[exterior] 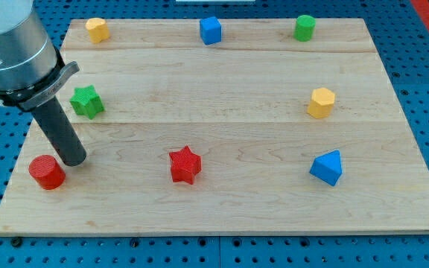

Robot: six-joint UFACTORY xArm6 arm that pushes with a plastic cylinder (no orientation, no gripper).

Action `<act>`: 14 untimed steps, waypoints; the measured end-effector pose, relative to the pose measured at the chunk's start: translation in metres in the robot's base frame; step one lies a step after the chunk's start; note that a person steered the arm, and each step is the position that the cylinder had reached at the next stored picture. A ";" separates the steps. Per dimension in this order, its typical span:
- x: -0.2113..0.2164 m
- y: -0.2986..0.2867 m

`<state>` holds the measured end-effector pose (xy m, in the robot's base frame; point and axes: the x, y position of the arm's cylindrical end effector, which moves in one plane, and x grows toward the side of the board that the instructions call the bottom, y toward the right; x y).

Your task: Nudge the red star towards the bottom center of the board

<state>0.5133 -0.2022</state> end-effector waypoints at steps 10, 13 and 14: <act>0.005 0.150; -0.030 0.149; -0.030 0.149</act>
<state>0.4832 -0.0536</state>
